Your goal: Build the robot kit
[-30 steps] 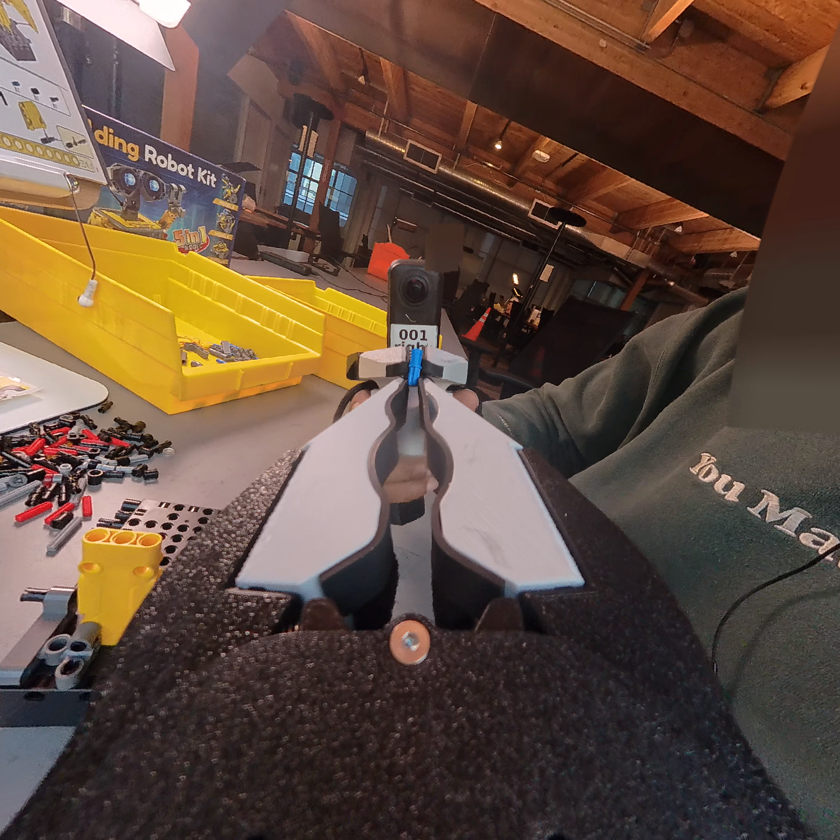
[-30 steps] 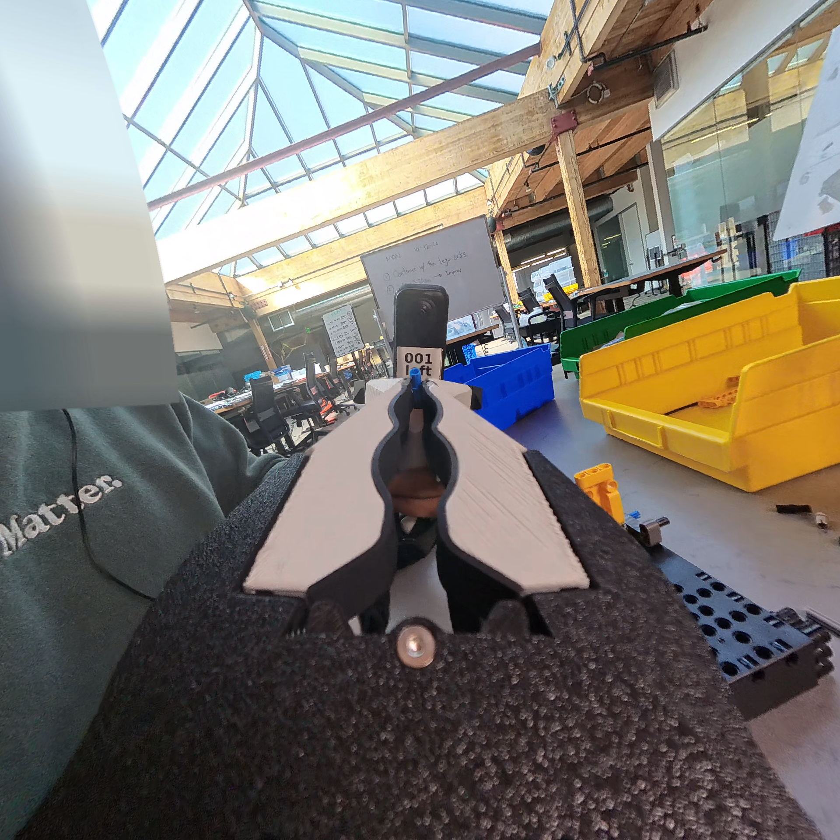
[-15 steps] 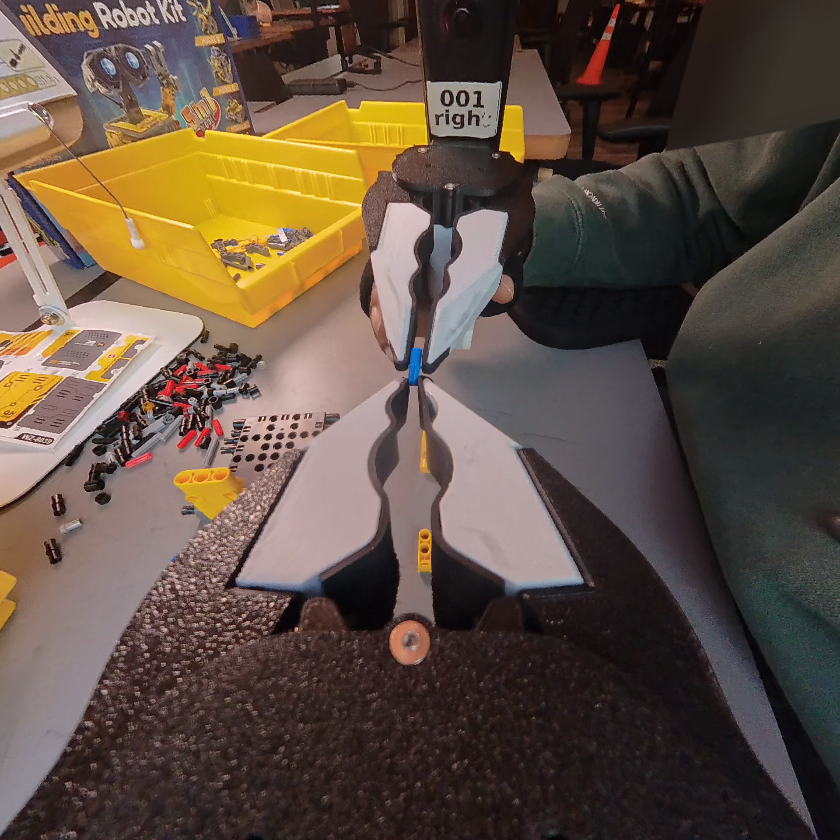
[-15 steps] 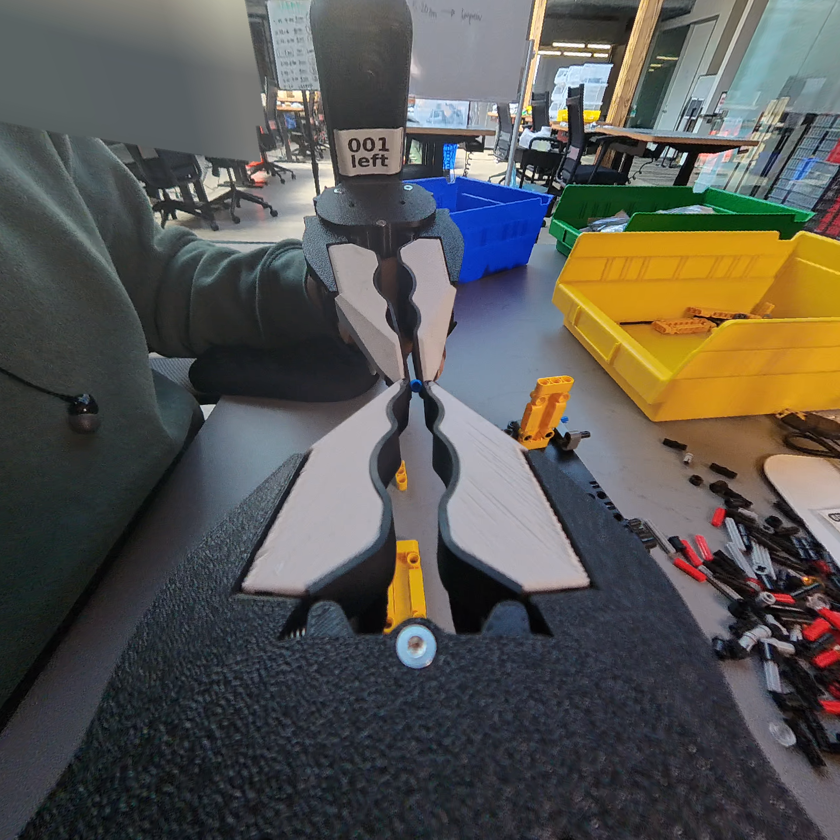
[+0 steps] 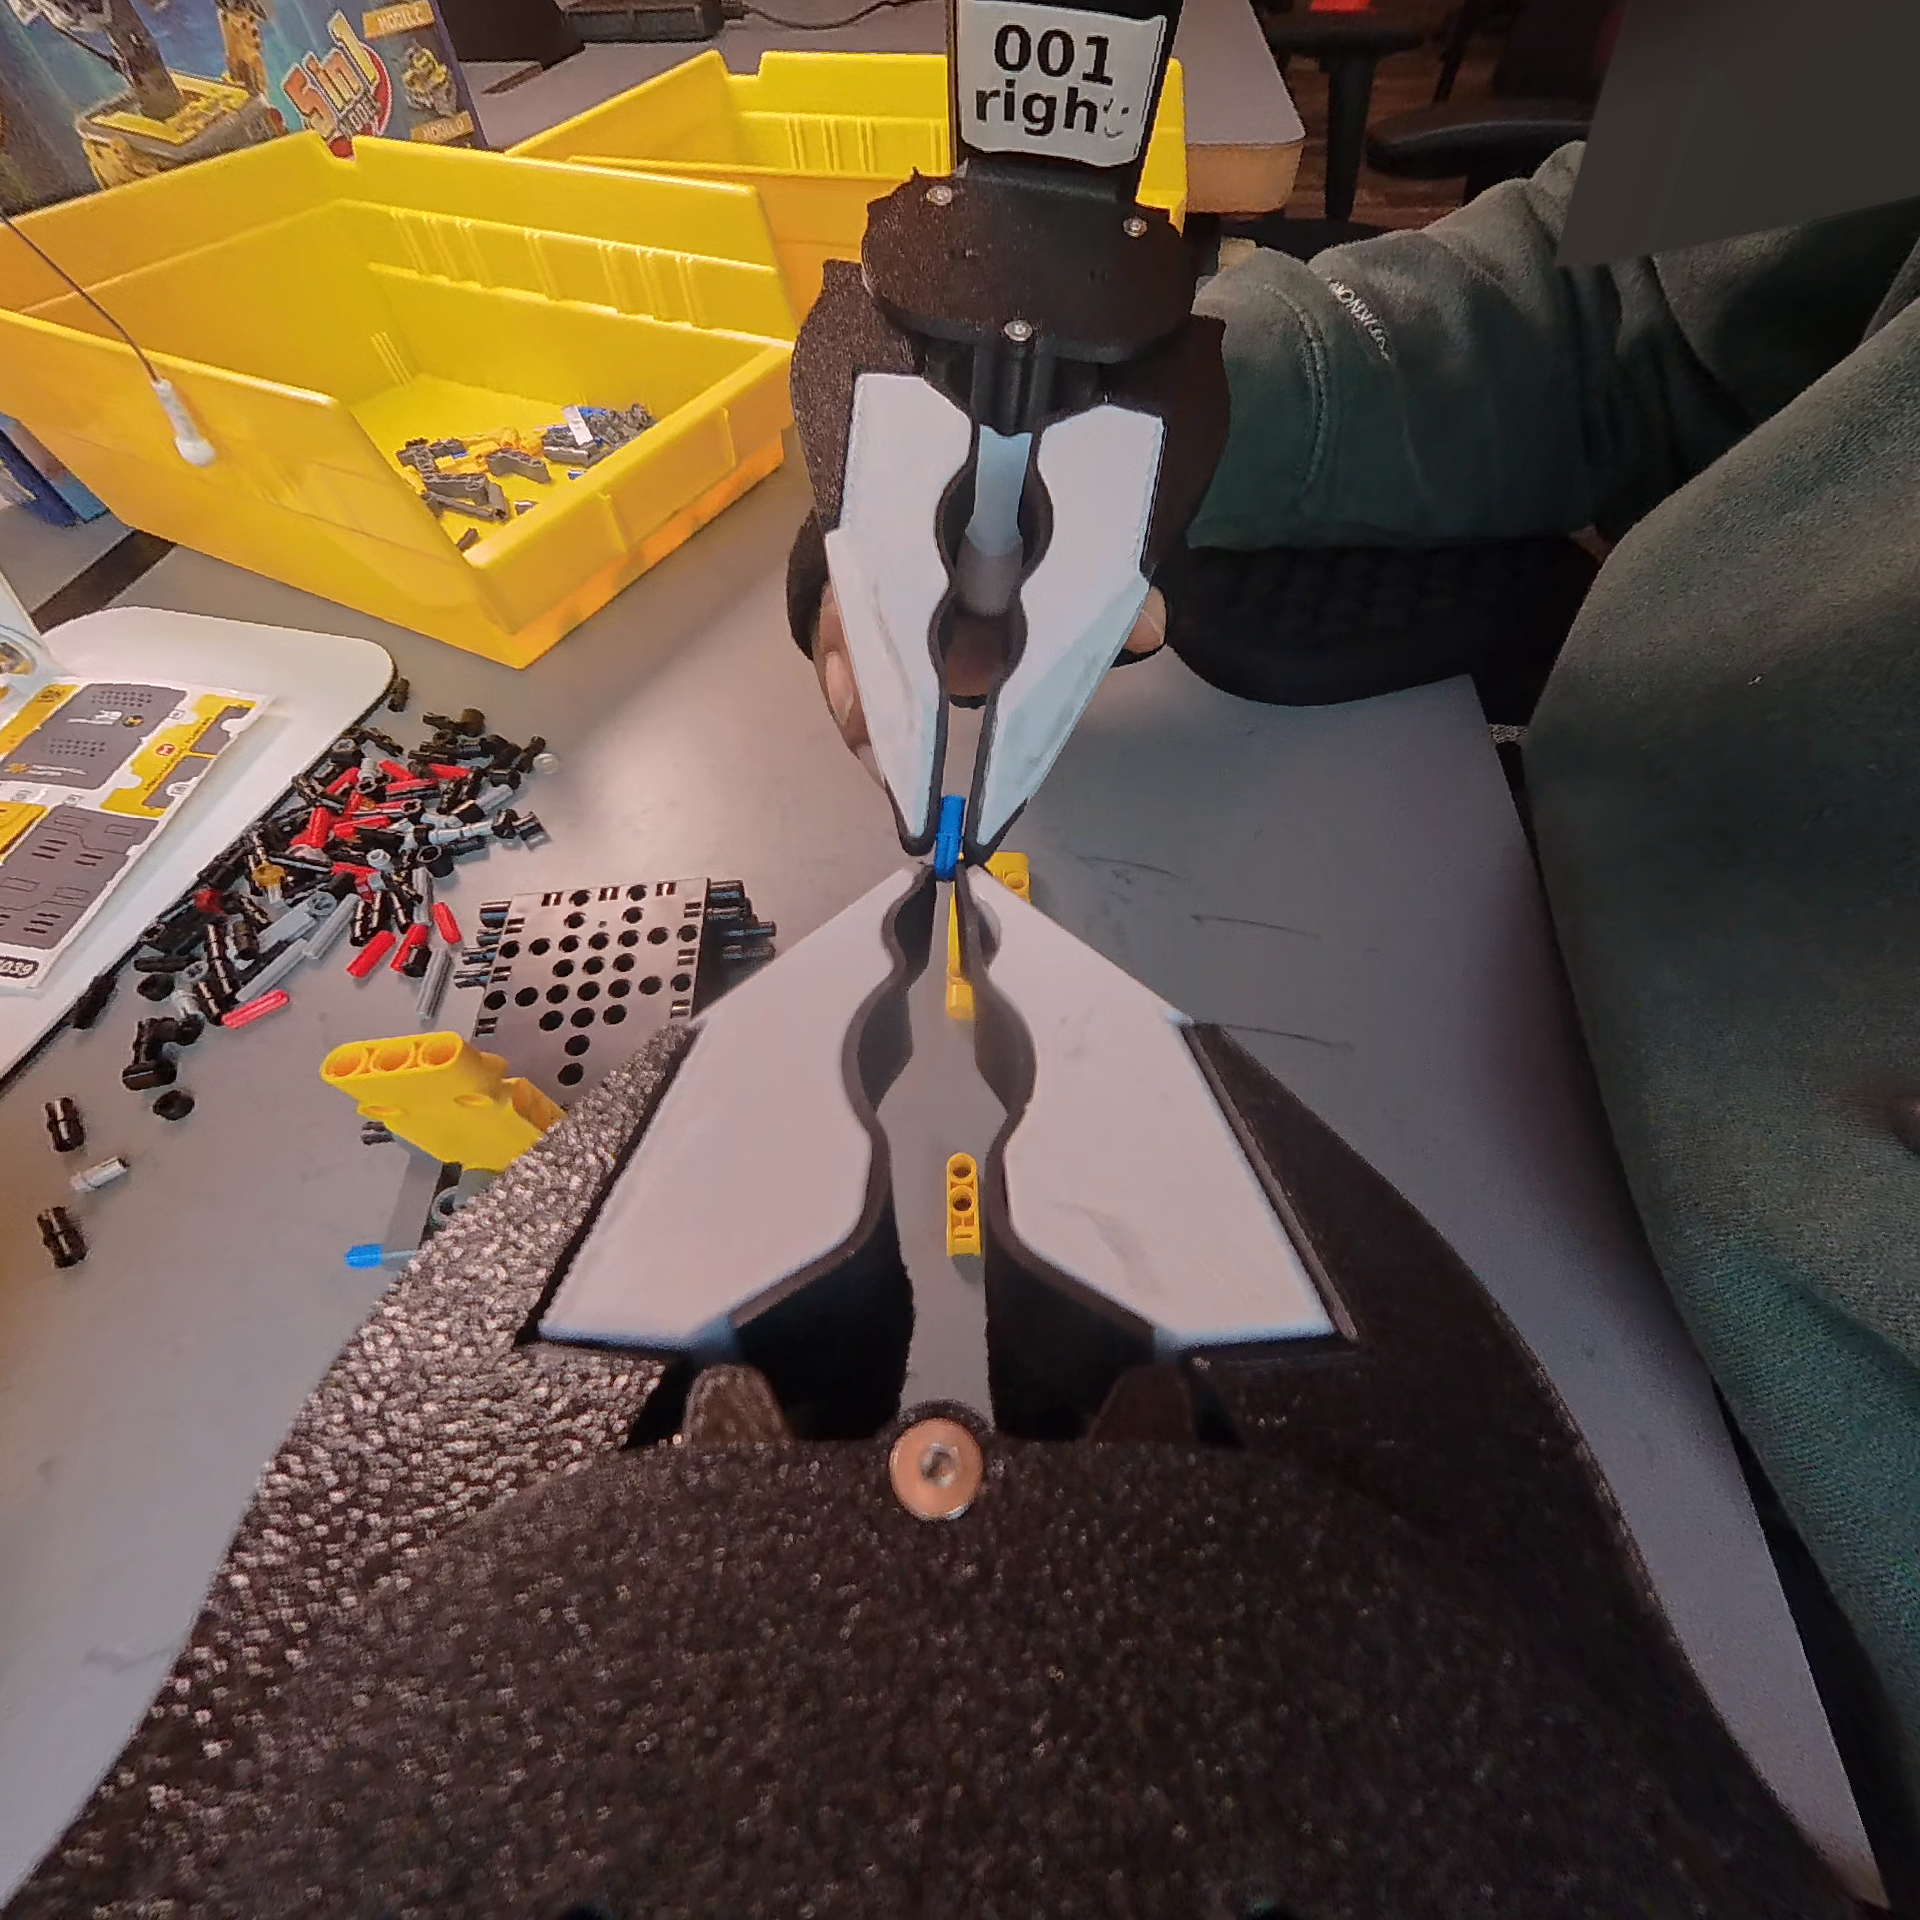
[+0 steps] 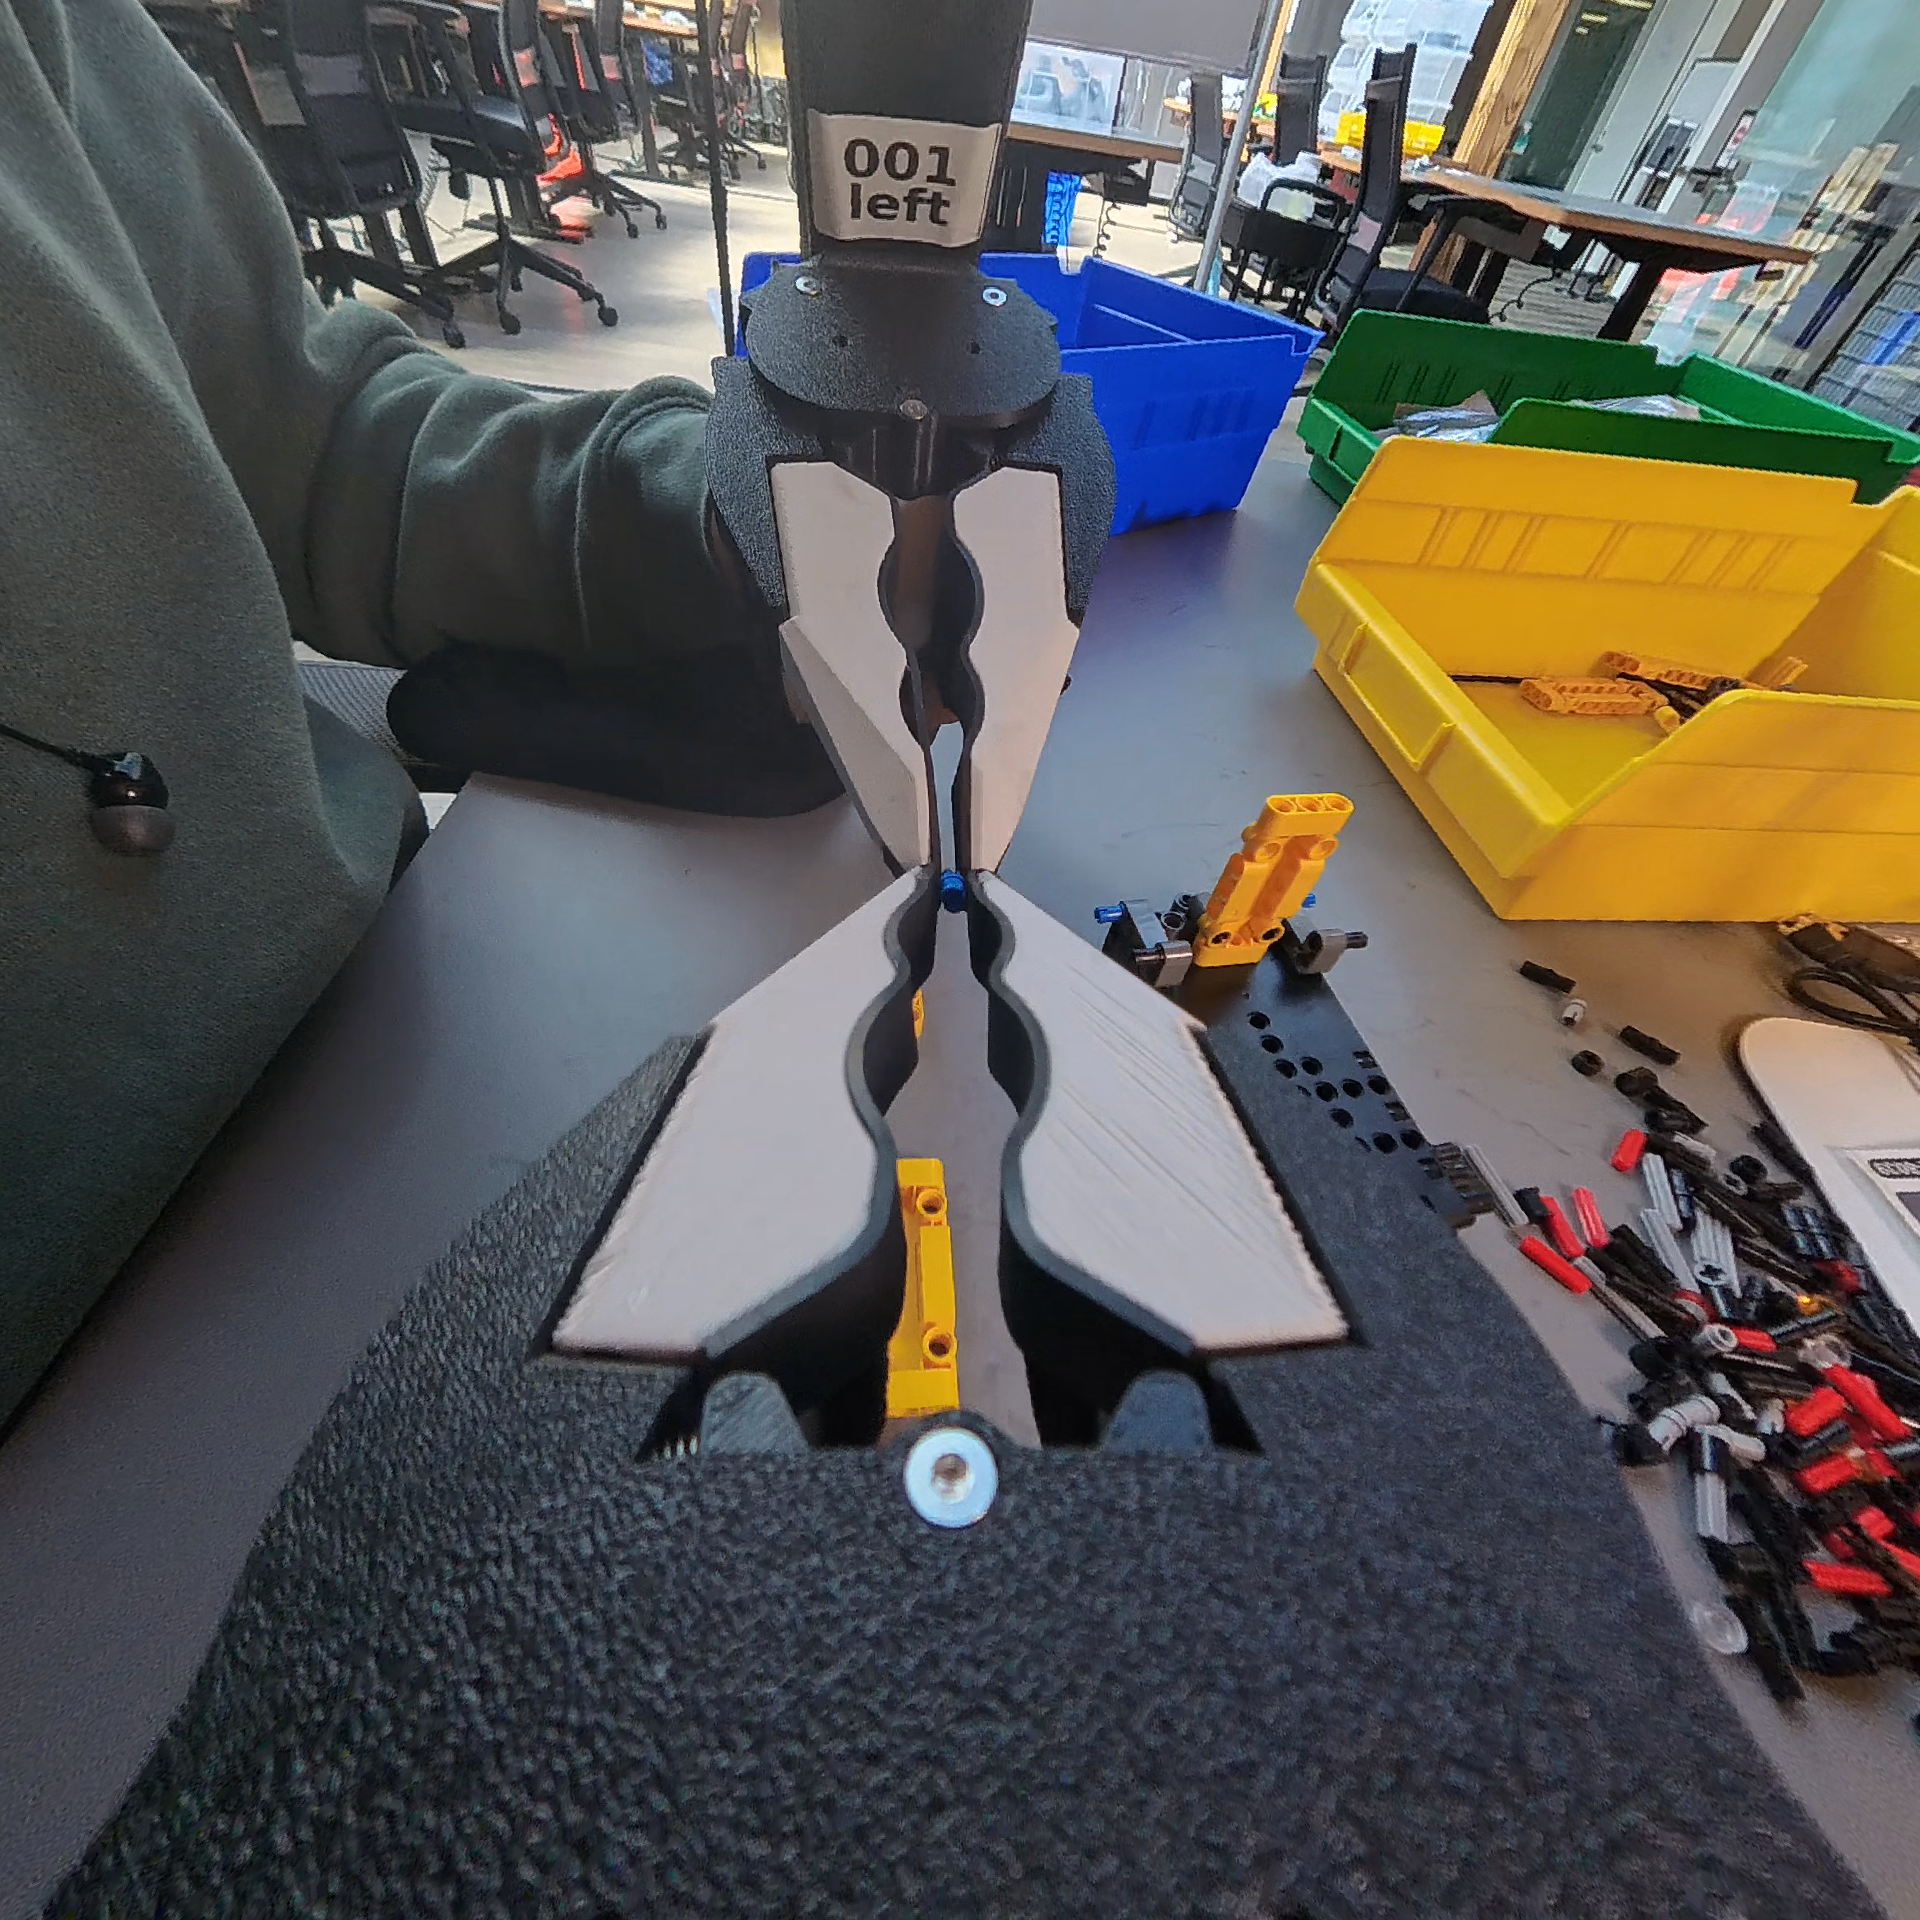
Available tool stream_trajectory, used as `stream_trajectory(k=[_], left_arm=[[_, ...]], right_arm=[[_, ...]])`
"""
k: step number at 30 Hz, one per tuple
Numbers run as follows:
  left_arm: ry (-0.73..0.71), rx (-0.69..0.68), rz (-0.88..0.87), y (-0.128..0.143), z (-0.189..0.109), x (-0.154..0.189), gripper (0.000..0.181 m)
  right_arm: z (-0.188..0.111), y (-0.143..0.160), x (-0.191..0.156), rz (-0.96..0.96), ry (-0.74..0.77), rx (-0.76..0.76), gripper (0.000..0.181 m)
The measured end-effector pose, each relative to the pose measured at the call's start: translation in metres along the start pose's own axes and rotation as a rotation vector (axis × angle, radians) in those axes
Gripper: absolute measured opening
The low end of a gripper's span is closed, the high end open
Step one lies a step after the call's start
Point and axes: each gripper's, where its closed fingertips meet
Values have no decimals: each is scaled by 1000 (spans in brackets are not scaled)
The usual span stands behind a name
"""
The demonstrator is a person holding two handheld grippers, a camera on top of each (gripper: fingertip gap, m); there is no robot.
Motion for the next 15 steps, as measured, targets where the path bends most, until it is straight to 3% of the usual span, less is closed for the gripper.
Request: stream_trajectory(k=[15], left_arm=[[7, -74, 21, 11, 6, 4, 3]], right_arm=[[7, 11, -6, -108, 30, -73, 5]])
Point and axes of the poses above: each gripper's, where its closed fingertips meet, z out along the fingers, y out of its underside, x = y × z across the jaws, and after that the axes turned 14 degrees about -x, right-handed
